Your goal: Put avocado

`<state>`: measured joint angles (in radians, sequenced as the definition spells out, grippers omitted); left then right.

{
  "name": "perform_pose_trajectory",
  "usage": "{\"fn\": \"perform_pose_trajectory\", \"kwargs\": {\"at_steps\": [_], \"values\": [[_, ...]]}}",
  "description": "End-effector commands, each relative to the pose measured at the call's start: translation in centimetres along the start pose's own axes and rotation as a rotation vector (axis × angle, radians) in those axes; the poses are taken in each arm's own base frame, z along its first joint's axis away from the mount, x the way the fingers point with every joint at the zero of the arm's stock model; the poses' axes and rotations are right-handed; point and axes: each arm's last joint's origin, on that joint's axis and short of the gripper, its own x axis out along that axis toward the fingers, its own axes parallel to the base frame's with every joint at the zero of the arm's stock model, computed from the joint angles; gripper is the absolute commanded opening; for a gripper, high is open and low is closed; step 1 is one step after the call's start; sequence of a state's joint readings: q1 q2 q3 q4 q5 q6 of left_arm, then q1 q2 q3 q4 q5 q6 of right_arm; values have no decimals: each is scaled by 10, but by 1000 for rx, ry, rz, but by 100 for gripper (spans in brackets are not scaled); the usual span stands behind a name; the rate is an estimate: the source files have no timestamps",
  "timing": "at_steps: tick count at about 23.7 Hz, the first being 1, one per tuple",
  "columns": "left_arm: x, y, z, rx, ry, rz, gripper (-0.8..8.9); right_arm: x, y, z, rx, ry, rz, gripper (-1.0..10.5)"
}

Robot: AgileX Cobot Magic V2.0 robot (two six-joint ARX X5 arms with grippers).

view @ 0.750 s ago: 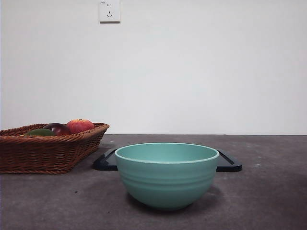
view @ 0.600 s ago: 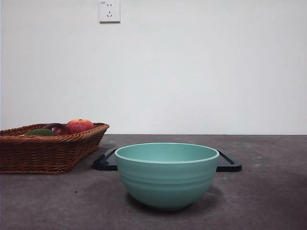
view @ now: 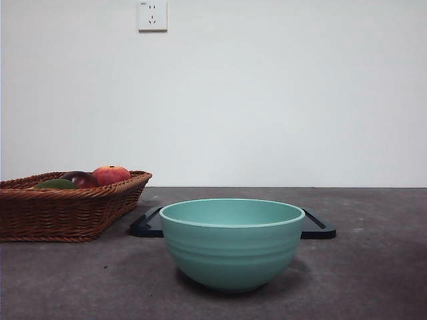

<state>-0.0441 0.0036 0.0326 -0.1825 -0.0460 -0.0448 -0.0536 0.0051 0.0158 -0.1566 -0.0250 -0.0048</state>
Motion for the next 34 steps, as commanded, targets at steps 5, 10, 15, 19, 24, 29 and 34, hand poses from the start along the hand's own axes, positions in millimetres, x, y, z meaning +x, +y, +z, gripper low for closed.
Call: {"fn": "perform_pose_trajectory", "kwargs": {"at_steps": [5, 10, 15, 19, 24, 29, 34], "values": [[2, 0, -7, -75, 25, -2, 17, 0, 1, 8, 108, -92, 35, 24], [2, 0, -6, -77, 22, -3, 17, 0, 1, 9, 212, -96, 58, 23], [-2, -1, 7, -116, -18, -6, 17, -2, 2, 13, 282, -105, 103, 11], [-8, -1, 23, -181, -66, -14, 17, -7, 2, 27, 328, -139, 103, 11], [-20, -2, 49, -265, -145, -30, 17, -18, 2, 51, 357, -167, 107, 10], [-36, -2, 80, -266, -207, -41, 17, -28, 3, 78, 375, -121, 119, 11], [-48, -3, 113, -239, -173, -33, 17, -33, 5, 108, 366, -100, 202, 10]]}}
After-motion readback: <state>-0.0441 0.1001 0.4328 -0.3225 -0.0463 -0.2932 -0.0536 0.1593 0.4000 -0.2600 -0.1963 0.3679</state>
